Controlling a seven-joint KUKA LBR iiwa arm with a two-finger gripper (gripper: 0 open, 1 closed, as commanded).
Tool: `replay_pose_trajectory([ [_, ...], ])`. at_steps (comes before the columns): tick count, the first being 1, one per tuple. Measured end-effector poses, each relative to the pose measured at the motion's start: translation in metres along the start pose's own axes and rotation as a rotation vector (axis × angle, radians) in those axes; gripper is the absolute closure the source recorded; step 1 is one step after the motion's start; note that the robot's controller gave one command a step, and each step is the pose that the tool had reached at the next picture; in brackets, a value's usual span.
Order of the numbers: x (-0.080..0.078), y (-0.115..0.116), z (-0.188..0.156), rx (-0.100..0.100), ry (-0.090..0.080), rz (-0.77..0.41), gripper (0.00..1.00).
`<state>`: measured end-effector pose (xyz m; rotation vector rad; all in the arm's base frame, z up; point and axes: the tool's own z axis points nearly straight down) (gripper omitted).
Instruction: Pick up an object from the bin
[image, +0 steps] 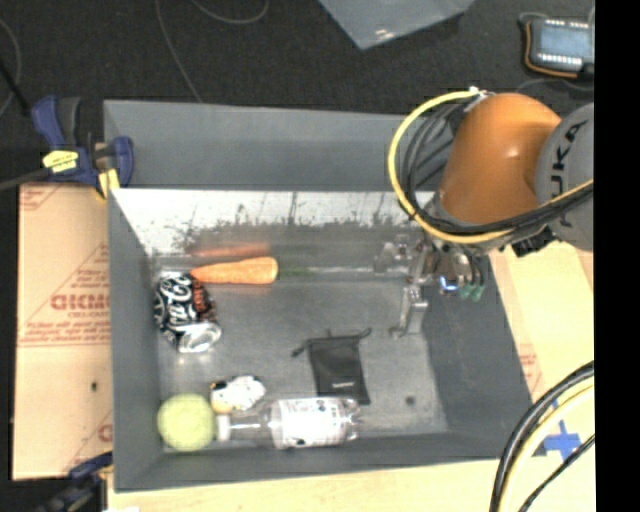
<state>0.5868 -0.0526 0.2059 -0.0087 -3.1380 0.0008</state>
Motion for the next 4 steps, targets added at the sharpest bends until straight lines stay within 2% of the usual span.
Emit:
replay_pose_trajectory([
  [1, -0.001, 0.000, -0.005, 0.001, -0.008, -0.001, 0.00],
  [2, 0.006, 0.024, 0.062, -0.001, -0.010, 0.033, 0.00],
  [3, 0.033, 0.047, 0.079, 0.000, -0.003, 0.134, 0.00],
  [4, 0.031, 0.044, 0.071, 0.000, -0.013, 0.102, 0.00],
])
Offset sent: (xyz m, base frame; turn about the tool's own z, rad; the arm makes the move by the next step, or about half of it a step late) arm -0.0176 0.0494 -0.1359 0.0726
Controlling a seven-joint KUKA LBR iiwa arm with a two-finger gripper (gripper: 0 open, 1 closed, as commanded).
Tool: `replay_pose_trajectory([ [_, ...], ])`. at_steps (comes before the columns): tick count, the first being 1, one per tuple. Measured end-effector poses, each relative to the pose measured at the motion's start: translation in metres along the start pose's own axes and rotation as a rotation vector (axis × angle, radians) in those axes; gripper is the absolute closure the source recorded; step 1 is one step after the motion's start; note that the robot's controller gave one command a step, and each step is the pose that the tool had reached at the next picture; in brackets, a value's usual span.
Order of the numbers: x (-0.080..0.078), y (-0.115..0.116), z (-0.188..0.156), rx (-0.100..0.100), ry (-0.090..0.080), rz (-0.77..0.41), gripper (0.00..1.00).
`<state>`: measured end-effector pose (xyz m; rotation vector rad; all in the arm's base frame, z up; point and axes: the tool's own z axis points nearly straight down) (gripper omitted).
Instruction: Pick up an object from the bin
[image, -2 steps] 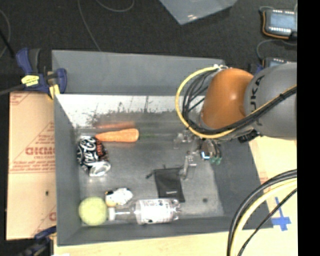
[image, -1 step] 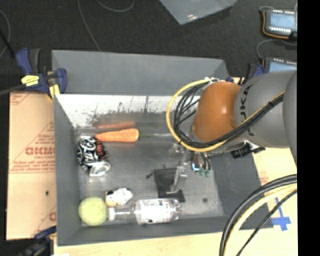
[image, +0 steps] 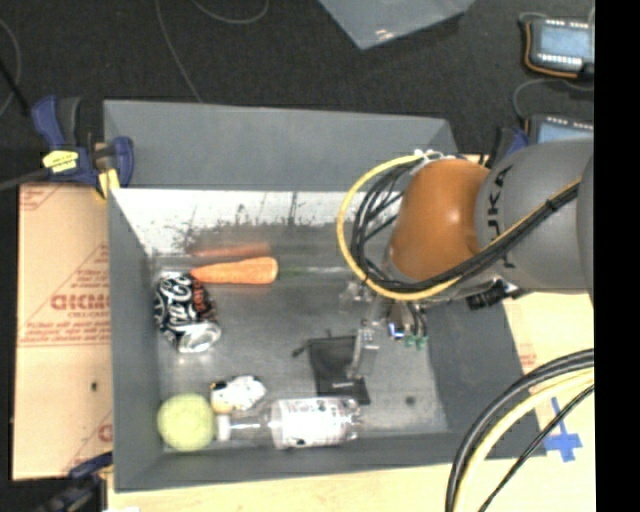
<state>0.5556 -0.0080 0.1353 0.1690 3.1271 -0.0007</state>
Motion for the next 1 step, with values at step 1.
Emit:
replay_pose_trajectory([
  [1, 0.0147, 0.0013, 0.0515, 0.000, 0.004, 0.200, 0.00],
])
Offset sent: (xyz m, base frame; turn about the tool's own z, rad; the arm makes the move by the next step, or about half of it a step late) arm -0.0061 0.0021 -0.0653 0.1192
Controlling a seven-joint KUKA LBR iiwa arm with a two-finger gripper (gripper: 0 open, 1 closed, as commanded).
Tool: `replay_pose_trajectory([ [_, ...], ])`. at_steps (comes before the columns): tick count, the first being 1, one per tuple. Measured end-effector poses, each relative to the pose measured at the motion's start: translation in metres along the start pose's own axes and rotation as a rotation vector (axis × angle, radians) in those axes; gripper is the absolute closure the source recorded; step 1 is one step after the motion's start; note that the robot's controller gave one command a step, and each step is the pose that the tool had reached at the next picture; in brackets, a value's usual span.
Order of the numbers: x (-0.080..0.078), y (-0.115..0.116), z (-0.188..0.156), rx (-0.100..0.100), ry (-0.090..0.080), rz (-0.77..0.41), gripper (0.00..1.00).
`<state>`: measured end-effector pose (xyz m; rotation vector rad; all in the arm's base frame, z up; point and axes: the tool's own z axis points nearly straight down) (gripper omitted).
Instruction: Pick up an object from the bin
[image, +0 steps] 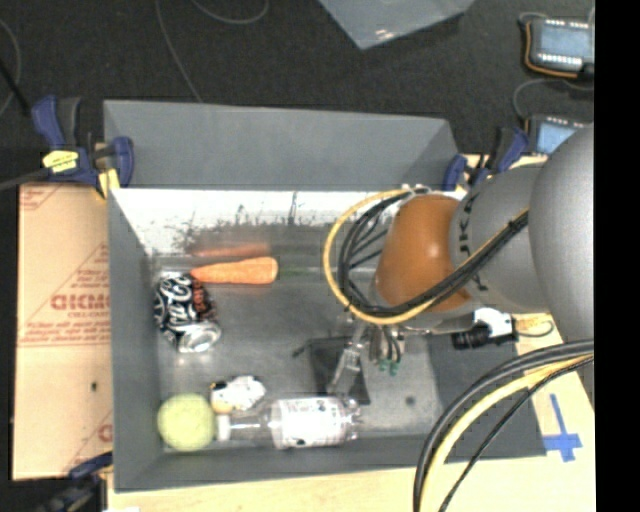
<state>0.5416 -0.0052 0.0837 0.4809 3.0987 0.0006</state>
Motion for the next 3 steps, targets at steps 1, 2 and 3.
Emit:
replay_pose_trajectory([
  [1, -0.0093, 0.0012, 0.0127, -0.001, -0.009, -0.081, 1.00],
  [2, -0.0093, 0.0012, 0.0128, -0.001, -0.009, -0.081, 1.00],
  [3, -0.0075, 0.0007, 0.0078, 0.000, -0.003, -0.081, 1.00],
])
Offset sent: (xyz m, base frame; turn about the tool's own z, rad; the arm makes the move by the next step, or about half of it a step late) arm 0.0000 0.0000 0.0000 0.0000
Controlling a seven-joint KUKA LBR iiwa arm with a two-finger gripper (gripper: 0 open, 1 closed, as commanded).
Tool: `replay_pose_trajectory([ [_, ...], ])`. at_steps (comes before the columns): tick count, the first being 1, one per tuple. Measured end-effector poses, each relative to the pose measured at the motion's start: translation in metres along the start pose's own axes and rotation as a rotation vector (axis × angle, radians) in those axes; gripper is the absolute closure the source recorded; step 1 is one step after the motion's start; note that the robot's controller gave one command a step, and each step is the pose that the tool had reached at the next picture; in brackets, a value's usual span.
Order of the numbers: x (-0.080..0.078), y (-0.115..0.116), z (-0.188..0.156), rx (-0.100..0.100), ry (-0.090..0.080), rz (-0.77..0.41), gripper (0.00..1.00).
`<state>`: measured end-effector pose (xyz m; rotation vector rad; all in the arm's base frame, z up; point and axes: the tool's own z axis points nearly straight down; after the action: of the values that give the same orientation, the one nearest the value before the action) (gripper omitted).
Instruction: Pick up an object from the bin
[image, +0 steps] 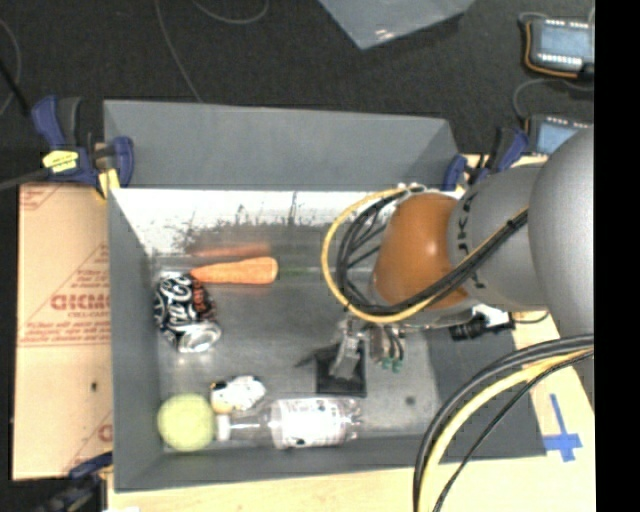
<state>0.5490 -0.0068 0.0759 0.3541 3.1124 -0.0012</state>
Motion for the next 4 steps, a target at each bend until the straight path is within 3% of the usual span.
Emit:
replay_pose_trajectory([
  [4, -0.002, -0.001, -0.068, -0.001, -0.004, -0.001, 1.00],
])
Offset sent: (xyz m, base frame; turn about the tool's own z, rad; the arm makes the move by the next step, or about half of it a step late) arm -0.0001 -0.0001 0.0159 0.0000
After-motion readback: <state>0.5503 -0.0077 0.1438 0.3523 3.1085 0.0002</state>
